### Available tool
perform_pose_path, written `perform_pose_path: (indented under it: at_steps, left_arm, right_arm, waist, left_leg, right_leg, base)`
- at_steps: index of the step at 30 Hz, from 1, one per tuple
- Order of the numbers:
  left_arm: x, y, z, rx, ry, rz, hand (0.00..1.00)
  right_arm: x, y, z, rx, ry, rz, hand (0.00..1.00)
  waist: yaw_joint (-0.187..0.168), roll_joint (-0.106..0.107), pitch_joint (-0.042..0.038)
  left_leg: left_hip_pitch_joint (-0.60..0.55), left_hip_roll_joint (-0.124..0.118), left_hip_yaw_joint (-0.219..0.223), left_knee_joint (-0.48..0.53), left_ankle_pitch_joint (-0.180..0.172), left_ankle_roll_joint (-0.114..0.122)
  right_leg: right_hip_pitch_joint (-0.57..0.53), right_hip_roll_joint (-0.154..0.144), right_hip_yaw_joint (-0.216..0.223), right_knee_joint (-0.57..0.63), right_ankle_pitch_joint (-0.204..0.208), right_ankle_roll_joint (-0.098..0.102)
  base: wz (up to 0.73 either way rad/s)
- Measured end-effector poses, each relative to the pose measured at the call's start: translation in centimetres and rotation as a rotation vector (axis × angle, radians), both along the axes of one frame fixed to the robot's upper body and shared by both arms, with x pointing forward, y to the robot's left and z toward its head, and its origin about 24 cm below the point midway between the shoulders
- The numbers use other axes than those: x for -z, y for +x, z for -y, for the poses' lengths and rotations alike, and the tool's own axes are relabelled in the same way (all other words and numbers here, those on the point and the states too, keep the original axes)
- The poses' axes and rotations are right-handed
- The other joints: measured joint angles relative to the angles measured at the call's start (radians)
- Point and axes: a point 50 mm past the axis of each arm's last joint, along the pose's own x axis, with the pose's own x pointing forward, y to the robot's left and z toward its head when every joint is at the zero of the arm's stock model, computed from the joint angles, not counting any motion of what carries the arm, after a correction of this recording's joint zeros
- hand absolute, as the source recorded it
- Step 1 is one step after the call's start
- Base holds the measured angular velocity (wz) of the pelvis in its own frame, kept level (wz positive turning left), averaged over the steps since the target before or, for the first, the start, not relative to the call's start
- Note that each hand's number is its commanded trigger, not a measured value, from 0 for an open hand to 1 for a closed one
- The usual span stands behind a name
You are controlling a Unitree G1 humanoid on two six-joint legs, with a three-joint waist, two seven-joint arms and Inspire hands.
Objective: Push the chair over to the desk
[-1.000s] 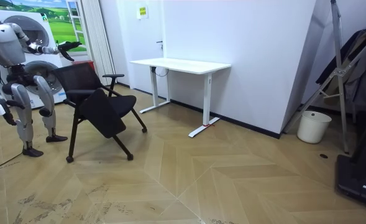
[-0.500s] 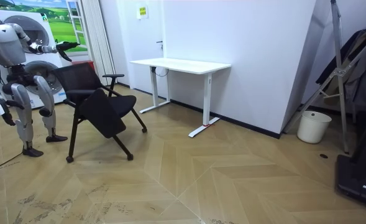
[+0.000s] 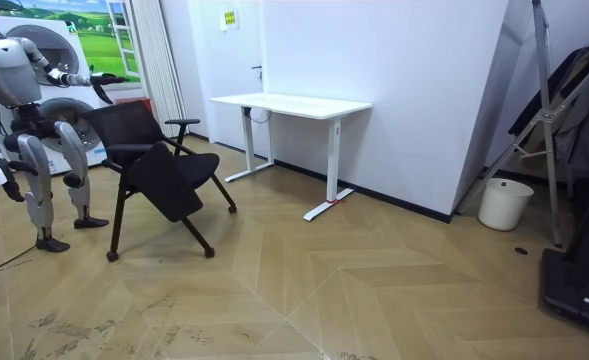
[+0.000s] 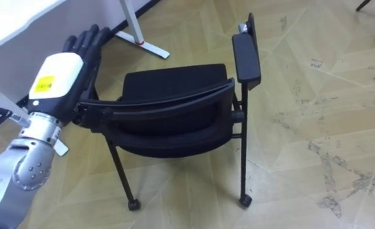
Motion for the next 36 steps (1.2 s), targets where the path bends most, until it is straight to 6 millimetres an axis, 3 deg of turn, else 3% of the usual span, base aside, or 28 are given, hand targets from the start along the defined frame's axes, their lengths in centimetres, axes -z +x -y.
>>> perform_pose_path:
  at_steps: [4, 7, 18, 22, 25, 28, 29, 36]
  left_arm:
    - [1.2, -0.1, 0.3, 0.019, 0.021, -0.093, 0.0]
    - [2.2, -0.1, -0.4, -0.003, 0.05, -0.165, 0.0]
    - [3.2, -0.1, -1.4, -0.013, 0.1, -0.303, 0.0]
    - [4.2, 0.3, -2.3, -0.048, 0.117, -0.364, 0.0]
    - [4.4, 0.7, -2.5, -0.052, 0.13, -0.384, 0.0]
    - [4.7, 1.2, -2.9, -0.065, 0.144, -0.408, 0.0]
    - [4.8, 1.4, -3.0, -0.071, 0.148, -0.421, 0.0]
    - [4.7, 1.4, -3.6, -0.084, 0.154, -0.427, 0.0]
  right_arm:
    - [0.0, 0.0, 0.0, 0.008, 0.002, 0.001, 0.0]
    - [0.0, 0.1, 0.1, 0.015, -0.004, 0.003, 0.0]
    - [-0.1, 0.0, 0.3, -0.002, -0.017, -0.002, 0.0]
    - [-0.3, 0.5, 0.5, 0.004, -0.022, 0.015, 0.0]
    - [-0.4, 0.8, 0.6, 0.013, -0.037, 0.021, 0.0]
    - [-0.4, 0.9, 0.7, 0.015, -0.054, 0.022, 0.0]
    - [-0.5, 0.9, 0.9, 0.013, -0.06, 0.021, 0.0]
    - [-0.7, 0.6, 1.6, 0.006, -0.09, 0.012, 0.0]
  waist:
    - [-0.021, 0.007, -0.0032]
    - [-0.023, 0.011, 0.002]
    - [-0.029, 0.022, 0.0]
    - [-0.046, 0.041, 0.0024]
    - [-0.053, 0.054, -0.003]
    - [-0.058, 0.06, -0.0003]
    - [-0.058, 0.055, 0.004]
    - [-0.051, 0.051, 0.0062]
  left_leg:
    - [0.004, 0.003, 0.008, -0.001, 0.0, 0.0]
    - [0.004, 0.01, 0.022, -0.002, 0.0, 0.0]
    - [-0.014, 0.014, 0.028, 0.0, 0.0, -0.001]
    - [-0.023, 0.013, 0.025, 0.0, 0.0, -0.001]
    - [-0.022, 0.013, 0.027, 0.0, 0.0, -0.001]
    - [-0.014, 0.013, 0.029, -0.001, 0.0, -0.001]
    - [-0.012, 0.013, 0.029, -0.001, 0.0, -0.001]
    - [-0.01, 0.014, 0.037, 0.001, 0.0, -0.001]
  right_leg:
    - [-0.001, 0.001, 0.011, 0.003, 0.0, 0.0]
    - [-0.007, 0.006, 0.026, 0.004, 0.003, -0.005]
    - [-0.027, 0.01, 0.036, 0.003, 0.005, -0.008]
    - [-0.035, 0.009, 0.038, 0.003, 0.005, -0.008]
    - [-0.036, 0.01, 0.045, 0.003, 0.005, -0.008]
    - [-0.028, 0.01, 0.049, 0.003, 0.005, -0.008]
    - [-0.028, 0.01, 0.051, 0.003, 0.005, -0.008]
    - [-0.029, 0.01, 0.06, 0.004, 0.005, -0.008]
  base:
    - [-0.07]
    - [-0.12]
    - [-0.01]
    - [0.01]
    - [-0.03]
    - [-0.03]
    - [0.0]
    - [-0.02]
